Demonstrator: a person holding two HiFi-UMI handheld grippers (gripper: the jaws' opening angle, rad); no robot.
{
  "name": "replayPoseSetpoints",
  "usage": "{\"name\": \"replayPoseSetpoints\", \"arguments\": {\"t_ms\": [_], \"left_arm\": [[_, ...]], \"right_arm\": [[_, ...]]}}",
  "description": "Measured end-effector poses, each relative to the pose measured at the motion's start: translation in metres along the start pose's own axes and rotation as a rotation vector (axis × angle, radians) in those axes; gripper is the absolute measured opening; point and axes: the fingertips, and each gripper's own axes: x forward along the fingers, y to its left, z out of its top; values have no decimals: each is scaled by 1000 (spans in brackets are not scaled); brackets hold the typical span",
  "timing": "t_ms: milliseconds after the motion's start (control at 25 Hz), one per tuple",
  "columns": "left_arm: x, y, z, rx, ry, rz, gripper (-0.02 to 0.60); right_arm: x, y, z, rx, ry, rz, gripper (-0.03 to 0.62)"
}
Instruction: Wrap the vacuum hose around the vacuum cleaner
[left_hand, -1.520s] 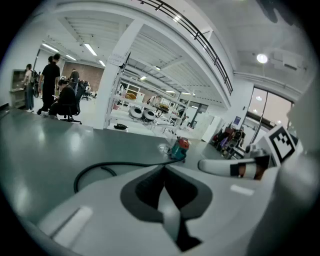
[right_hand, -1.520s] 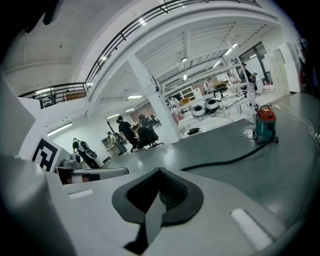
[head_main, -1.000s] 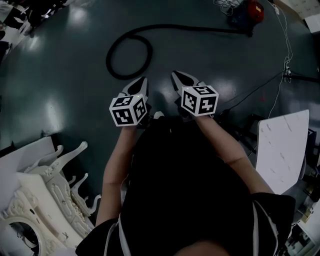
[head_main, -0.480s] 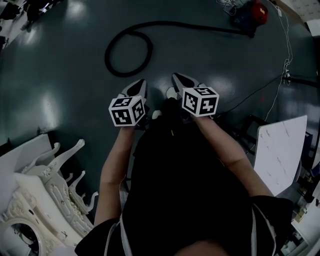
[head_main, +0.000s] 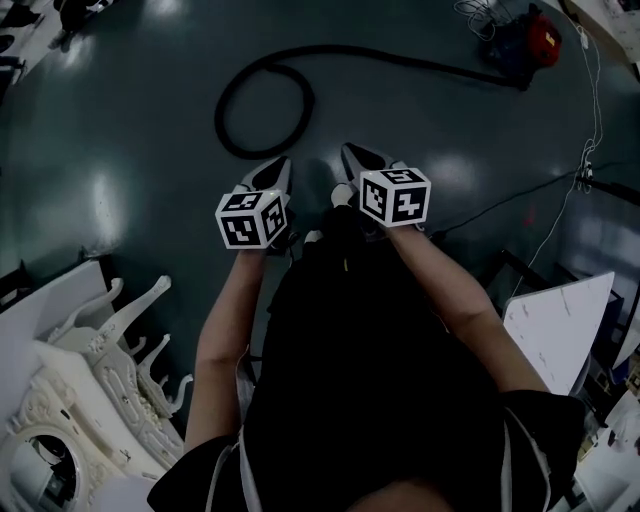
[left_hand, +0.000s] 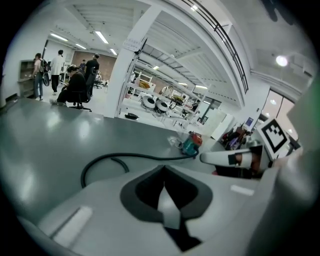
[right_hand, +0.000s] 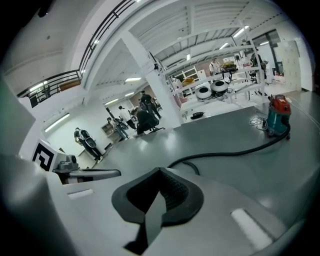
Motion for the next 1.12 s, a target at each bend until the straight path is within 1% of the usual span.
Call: {"name": "replayPoseSetpoints", "arguments": {"t_ms": [240,360,480,600,720,840,920,1000,1040,1120], "left_arm": [[35,5,6,39,83,25,9],[45,13,11,26,103,39,9],[54,23,15,6,120,46,9],[63,31,11,18,157,18,9],[75,49,5,17,176,-6,9],[89,70,1,-19,180,-17,9],[95,81,2,-60,181,-32,9],[98,84,9,-119,171,-69,9],[99,83,12,-133,167,-94,9],[104,84,16,-103,170,-123,9]], "right_arm": [[34,-25,17,6,50,47,-5],[49,-34,20,2,78,64,-5],[65,-41,21,-3,109,63,-5],[80,-46,17,-7,139,53,-5],[100,-48,11,-46,181,35,-5],[117,-48,10,-82,213,6,-5],[127,-46,9,-96,227,-8,-5],[138,-42,9,-115,240,-15,-5],[143,-42,9,-122,248,-22,-5],[155,-45,9,-121,261,-40,-5]]}}
